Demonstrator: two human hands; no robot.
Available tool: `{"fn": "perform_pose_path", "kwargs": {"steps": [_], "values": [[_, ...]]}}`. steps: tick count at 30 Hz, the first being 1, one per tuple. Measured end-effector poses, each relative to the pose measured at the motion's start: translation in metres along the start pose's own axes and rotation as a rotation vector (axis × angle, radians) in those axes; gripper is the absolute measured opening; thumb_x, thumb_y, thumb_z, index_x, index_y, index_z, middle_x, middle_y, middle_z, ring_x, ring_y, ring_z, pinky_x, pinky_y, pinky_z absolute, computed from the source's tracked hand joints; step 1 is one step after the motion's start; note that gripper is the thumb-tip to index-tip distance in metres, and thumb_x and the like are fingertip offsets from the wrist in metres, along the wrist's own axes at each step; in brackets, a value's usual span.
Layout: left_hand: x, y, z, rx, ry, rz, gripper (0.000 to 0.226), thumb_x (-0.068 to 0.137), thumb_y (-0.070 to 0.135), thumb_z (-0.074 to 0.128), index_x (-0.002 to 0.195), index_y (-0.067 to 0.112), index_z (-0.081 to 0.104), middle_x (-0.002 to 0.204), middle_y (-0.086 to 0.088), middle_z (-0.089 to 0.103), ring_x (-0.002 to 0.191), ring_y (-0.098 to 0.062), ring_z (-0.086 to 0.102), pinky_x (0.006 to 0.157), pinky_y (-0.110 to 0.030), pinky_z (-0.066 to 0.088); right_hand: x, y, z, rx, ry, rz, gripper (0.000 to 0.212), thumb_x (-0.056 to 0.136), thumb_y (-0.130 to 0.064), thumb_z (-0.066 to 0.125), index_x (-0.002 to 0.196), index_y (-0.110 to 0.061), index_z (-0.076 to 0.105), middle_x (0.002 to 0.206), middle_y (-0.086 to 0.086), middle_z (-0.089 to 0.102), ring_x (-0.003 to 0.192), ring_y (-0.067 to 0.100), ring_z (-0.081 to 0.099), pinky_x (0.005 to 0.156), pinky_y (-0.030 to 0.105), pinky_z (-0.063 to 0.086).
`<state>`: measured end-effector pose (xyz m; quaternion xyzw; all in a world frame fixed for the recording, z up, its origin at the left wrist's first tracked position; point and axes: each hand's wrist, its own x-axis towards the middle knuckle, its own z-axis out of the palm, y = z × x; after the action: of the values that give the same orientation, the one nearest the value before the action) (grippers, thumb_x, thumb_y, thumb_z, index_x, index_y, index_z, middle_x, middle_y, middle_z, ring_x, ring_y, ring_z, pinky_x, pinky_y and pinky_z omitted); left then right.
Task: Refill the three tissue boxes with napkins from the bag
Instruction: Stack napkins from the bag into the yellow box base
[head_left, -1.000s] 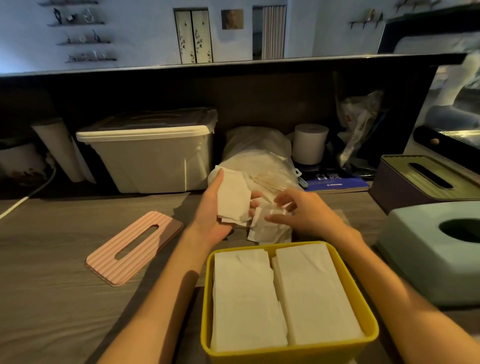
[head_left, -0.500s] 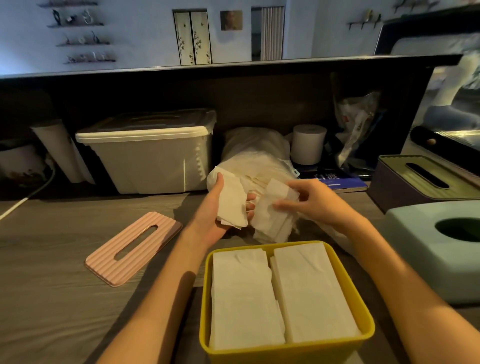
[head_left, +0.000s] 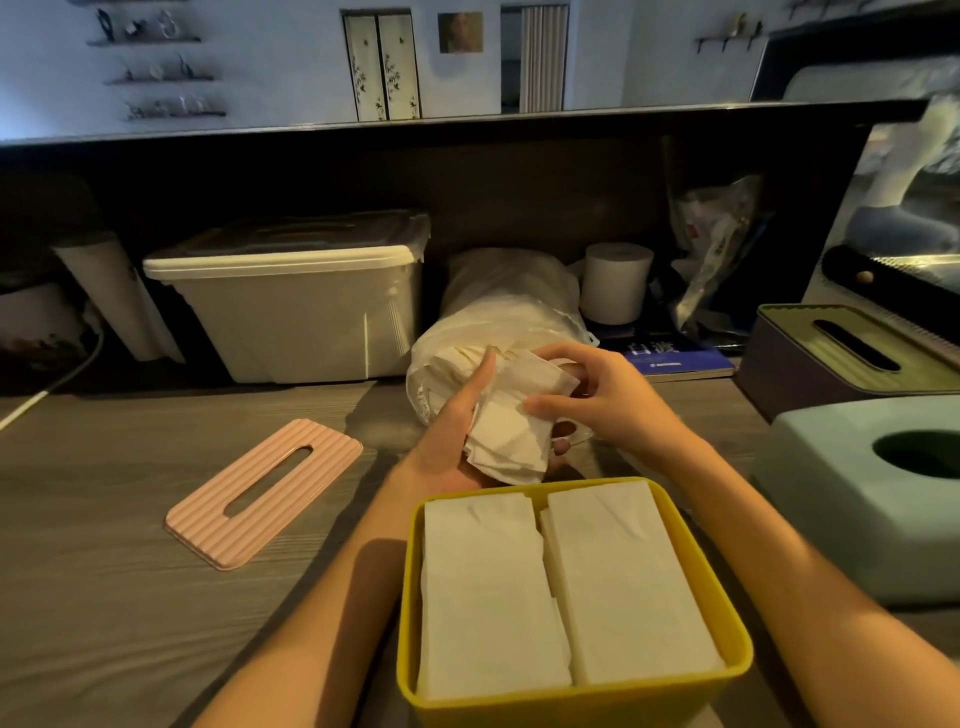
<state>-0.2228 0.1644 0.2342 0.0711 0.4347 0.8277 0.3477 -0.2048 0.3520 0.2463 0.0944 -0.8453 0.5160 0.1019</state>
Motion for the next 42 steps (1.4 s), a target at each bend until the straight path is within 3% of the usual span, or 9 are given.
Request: {"fn": "perform_pose_path", "kwargs": {"steps": [5, 9, 13, 18, 21, 27, 32, 37, 42], "values": [[-0.013, 0.003, 0.008, 0.188, -0.001, -0.024, 0.033, 0.092, 0.044, 0.062, 0.102, 0.020, 0.082, 0.112, -0.017, 0.073, 0.102, -0.032, 0.066, 0.092, -0.042, 0.050, 0.001, 0.002, 0.001, 0.050, -0.003, -0.069, 0.053, 0.079, -0.023, 0.087, 0.126, -0.033, 0.065, 0.116, -0.015, 0.071, 0.107, 0.003, 0.067, 0.082, 0.022, 0.060], [-0.010, 0.008, -0.002, 0.398, 0.002, -0.063, 0.045, 0.085, 0.035, 0.075, 0.124, 0.018, 0.062, 0.108, -0.015, 0.075, 0.095, -0.029, 0.071, 0.087, -0.040, 0.058, 0.002, 0.002, -0.008, -0.114, -0.009, -0.104, 0.052, 0.086, -0.039, 0.079, 0.134, -0.039, 0.058, 0.126, -0.023, 0.062, 0.112, -0.006, 0.060, 0.080, 0.009, 0.051], [-0.004, 0.008, -0.014, 0.568, 0.053, 0.012, 0.060, 0.083, 0.014, 0.078, 0.136, 0.022, 0.052, 0.126, -0.012, 0.068, 0.116, -0.030, 0.065, 0.099, -0.045, 0.054, 0.000, 0.005, -0.012, -0.135, -0.102, -0.035, 0.051, 0.089, -0.038, 0.076, 0.136, -0.040, 0.057, 0.122, -0.019, 0.063, 0.109, -0.002, 0.061, 0.084, 0.019, 0.054], [0.001, 0.008, -0.025, 0.812, 0.222, 0.379, 0.057, 0.086, 0.011, 0.077, 0.138, 0.017, 0.055, 0.125, -0.002, 0.067, 0.116, -0.016, 0.064, 0.081, -0.020, 0.057, -0.010, 0.021, -0.001, -0.044, 0.001, -0.057, 0.030, 0.095, -0.026, 0.071, 0.124, -0.029, 0.063, 0.115, -0.015, 0.068, 0.104, -0.006, 0.064, 0.081, 0.014, 0.056], [0.004, 0.002, -0.028, 0.925, 0.287, 0.419, 0.054, 0.086, 0.014, 0.079, 0.133, 0.018, 0.053, 0.120, 0.007, 0.062, 0.113, -0.011, 0.061, 0.075, -0.014, 0.055, -0.021, 0.038, 0.008, -0.001, 0.046, -0.064, 0.044, 0.094, -0.017, 0.072, 0.134, -0.029, 0.055, 0.126, -0.008, 0.065, 0.114, 0.007, 0.064, 0.088, 0.022, 0.058], [0.009, -0.014, -0.016, 0.800, 0.379, 0.457, 0.042, 0.093, 0.042, 0.068, 0.129, 0.022, 0.059, 0.120, 0.006, 0.064, 0.111, -0.007, 0.061, 0.073, -0.012, 0.050, -0.024, 0.040, 0.024, -0.154, -0.003, -0.268, 0.084, 0.086, -0.007, 0.076, 0.154, -0.035, 0.035, 0.153, -0.016, 0.043, 0.137, -0.013, 0.035, 0.109, 0.007, 0.032], [0.018, -0.021, -0.013, 0.747, 0.506, 0.595, 0.026, 0.100, 0.039, 0.058, 0.106, 0.015, 0.064, 0.102, 0.002, 0.065, 0.097, -0.010, 0.060, 0.075, -0.019, 0.045, -0.022, 0.040, 0.031, -0.232, 0.059, -0.320, 0.073, 0.091, -0.007, 0.069, 0.151, -0.039, 0.041, 0.134, -0.003, 0.049, 0.121, -0.001, 0.048, 0.101, 0.010, 0.041], [0.030, -0.022, -0.018, 0.740, 0.599, 0.641, 0.016, 0.101, 0.033, 0.059, 0.101, 0.018, 0.063, 0.103, -0.002, 0.066, 0.099, -0.018, 0.062, 0.086, -0.034, 0.054, -0.018, 0.046, 0.032, -0.556, 0.014, -0.329, 0.082, 0.092, -0.014, 0.067, 0.158, -0.042, 0.027, 0.141, 0.005, 0.042, 0.115, 0.021, 0.053, 0.095, 0.034, 0.055], [0.032, -0.023, -0.011, 0.735, 0.628, 0.641, 0.029, 0.102, 0.038, 0.055, 0.105, 0.011, 0.062, 0.097, 0.002, 0.065, 0.090, -0.008, 0.058, 0.076, -0.020, 0.047, -0.016, 0.041, 0.029, -0.660, 0.090, -0.378, 0.075, 0.090, -0.021, 0.072, 0.156, -0.026, 0.035, 0.143, 0.010, 0.042, 0.108, 0.025, 0.058, 0.090, 0.039, 0.057]]}}
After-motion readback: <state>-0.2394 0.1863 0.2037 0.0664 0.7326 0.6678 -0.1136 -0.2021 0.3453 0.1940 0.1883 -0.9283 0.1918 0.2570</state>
